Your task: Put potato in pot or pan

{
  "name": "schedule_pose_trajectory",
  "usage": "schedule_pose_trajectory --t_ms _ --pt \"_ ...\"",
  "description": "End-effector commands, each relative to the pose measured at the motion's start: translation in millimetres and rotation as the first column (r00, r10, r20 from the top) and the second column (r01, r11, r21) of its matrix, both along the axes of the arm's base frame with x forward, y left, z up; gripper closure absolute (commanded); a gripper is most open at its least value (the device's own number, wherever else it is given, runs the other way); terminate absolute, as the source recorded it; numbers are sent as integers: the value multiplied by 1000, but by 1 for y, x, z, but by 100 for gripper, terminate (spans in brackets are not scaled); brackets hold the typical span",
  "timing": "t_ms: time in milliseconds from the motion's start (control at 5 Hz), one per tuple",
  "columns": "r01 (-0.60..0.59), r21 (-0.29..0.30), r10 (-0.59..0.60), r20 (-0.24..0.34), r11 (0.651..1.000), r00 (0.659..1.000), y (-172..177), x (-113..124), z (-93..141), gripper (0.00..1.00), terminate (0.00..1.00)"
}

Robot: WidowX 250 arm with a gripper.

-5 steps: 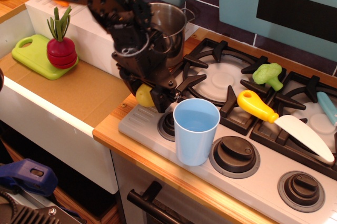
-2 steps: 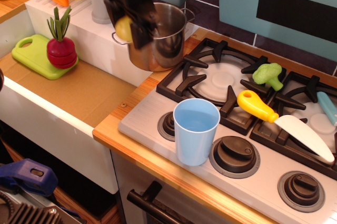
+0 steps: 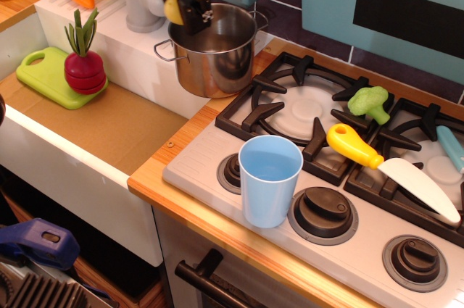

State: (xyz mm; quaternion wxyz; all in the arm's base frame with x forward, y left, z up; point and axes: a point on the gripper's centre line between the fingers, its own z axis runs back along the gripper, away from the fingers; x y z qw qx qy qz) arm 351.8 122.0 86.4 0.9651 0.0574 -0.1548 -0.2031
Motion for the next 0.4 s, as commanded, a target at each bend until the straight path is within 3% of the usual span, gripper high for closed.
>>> schedule_pose_trajectory --t_ms 0,200 --pt "30 -14 -29 90 999 996 6 18 14 0 0" --pt "30 -14 -29 90 999 996 6 18 14 0 100"
